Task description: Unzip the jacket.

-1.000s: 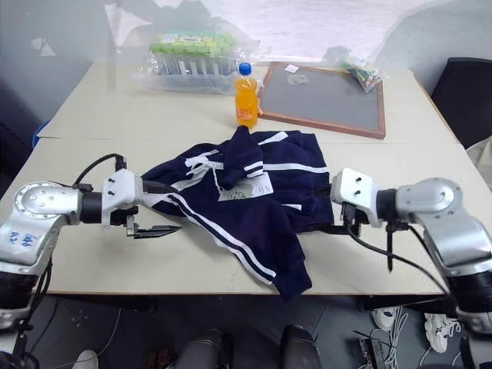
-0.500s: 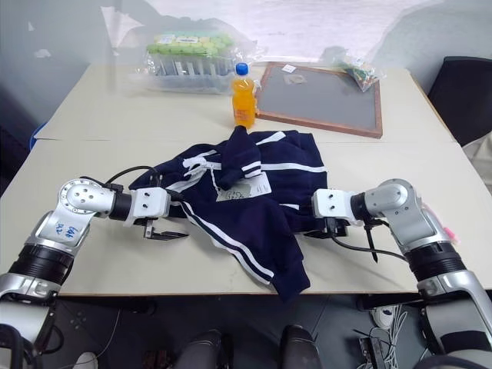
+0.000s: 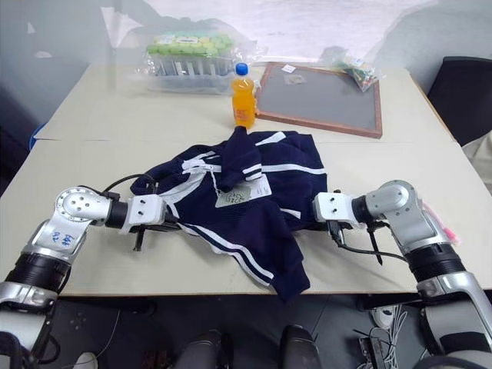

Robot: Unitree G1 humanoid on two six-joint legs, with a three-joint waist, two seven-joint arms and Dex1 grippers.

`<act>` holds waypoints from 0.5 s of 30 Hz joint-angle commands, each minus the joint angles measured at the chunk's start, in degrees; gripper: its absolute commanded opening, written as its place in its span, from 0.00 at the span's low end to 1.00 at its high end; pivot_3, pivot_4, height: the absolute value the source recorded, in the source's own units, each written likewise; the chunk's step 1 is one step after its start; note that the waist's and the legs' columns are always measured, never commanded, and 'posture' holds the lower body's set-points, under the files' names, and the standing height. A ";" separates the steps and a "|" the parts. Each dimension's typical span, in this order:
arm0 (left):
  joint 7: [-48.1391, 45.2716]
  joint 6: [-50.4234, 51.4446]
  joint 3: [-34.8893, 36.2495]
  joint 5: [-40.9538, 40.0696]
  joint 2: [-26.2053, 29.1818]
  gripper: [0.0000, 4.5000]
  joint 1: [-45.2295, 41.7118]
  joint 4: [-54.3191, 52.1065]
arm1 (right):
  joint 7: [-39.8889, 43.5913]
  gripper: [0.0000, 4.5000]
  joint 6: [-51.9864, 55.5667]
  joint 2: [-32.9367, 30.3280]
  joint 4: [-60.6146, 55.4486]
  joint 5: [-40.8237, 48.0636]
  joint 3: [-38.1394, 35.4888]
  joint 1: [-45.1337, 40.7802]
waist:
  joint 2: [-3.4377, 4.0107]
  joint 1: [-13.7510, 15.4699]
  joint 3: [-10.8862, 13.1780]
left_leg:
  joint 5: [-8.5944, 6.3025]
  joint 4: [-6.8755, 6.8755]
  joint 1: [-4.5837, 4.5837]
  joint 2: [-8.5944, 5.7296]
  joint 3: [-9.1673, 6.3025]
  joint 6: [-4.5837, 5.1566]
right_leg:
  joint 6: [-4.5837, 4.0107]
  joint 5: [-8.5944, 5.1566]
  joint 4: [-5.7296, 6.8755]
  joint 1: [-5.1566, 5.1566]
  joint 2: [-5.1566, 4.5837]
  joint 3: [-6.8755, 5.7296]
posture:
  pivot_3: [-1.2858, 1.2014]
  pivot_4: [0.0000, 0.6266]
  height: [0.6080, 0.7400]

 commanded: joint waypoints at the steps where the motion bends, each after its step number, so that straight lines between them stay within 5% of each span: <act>1: -4.23 5.60 1.91 -3.18 5.40 0.01 7.57 -10.97 | 5.32 0.00 4.87 -5.53 -9.33 5.23 -2.92 5.85 | 0.00 0.06 0.00 | -0.01 0.00 -0.01 0.01 -0.01 0.00 | 0.00 0.00 0.00 0.00 -0.02 -0.09 | 0.52 0.24 1.00; 9: -3.38 8.63 9.55 -6.43 13.32 0.01 24.62 -25.07 | 5.07 0.00 16.70 -14.11 -29.41 15.67 -9.89 21.36 | 0.00 0.20 0.01 | -0.04 0.03 0.04 -0.01 -0.20 0.05 | -0.01 0.00 -0.02 0.07 -0.15 -0.21 | 0.52 0.24 1.00; 15: -0.57 5.02 8.14 -2.28 13.07 0.01 24.16 -21.48 | 1.86 0.00 20.91 -13.18 -34.16 17.63 -11.08 23.55 | 0.01 0.22 0.00 | -0.05 0.03 0.05 -0.01 -0.35 0.06 | -0.02 -0.01 -0.02 0.06 -0.15 -0.19 | 0.52 0.24 1.00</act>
